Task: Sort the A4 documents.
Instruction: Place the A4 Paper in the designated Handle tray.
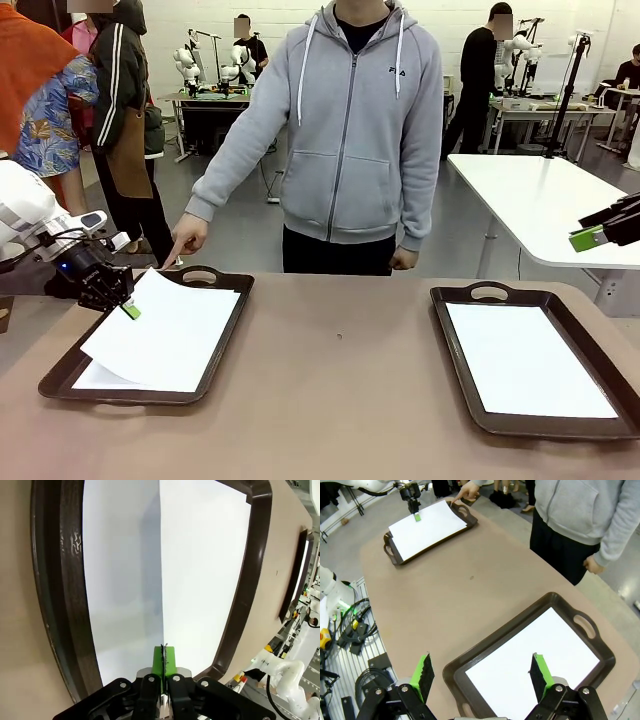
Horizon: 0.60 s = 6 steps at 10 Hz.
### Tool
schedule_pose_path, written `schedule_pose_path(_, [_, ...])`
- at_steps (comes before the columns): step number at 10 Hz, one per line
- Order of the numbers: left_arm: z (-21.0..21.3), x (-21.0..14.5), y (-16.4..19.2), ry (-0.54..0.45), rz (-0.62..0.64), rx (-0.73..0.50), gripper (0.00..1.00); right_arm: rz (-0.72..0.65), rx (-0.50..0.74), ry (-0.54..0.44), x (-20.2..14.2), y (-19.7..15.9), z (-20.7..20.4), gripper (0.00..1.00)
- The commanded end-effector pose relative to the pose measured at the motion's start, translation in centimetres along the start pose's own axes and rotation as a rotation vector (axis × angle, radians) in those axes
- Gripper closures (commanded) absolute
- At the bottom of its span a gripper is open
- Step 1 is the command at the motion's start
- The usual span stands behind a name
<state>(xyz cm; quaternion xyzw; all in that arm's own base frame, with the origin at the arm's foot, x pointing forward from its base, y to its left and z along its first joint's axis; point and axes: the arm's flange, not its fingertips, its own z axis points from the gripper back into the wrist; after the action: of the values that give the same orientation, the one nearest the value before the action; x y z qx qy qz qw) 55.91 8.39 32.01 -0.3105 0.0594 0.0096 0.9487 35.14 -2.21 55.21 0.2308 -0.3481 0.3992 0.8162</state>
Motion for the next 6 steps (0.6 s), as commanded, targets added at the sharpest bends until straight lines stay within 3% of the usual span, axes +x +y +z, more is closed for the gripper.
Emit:
schedule_pose_path(1, [-0.47, -0.67, -0.56, 0.007, 0.019, 0.020, 0.99, 0.001, 0.005, -0.005, -0.07, -0.01, -0.12, 0.00])
schedule_pose_path(2, [-0.58, -0.68, -0.57, 0.014, 0.019, 0.018, 0.94, 0.001, 0.005, -0.005, -0.07, -0.01, -0.12, 0.00])
schedule_pose_path(5, [-0.57, -0.88, -0.63, 0.015, 0.011, 0.035, 0.59, 0.001, 0.005, -0.005, -0.07, -0.01, -0.12, 0.00])
schedule_pose_path(6, [-0.47, -0.93, -0.65, 0.015, 0.011, 0.043, 0.54, 0.001, 0.005, -0.005, -0.07, -0.01, -0.12, 0.00])
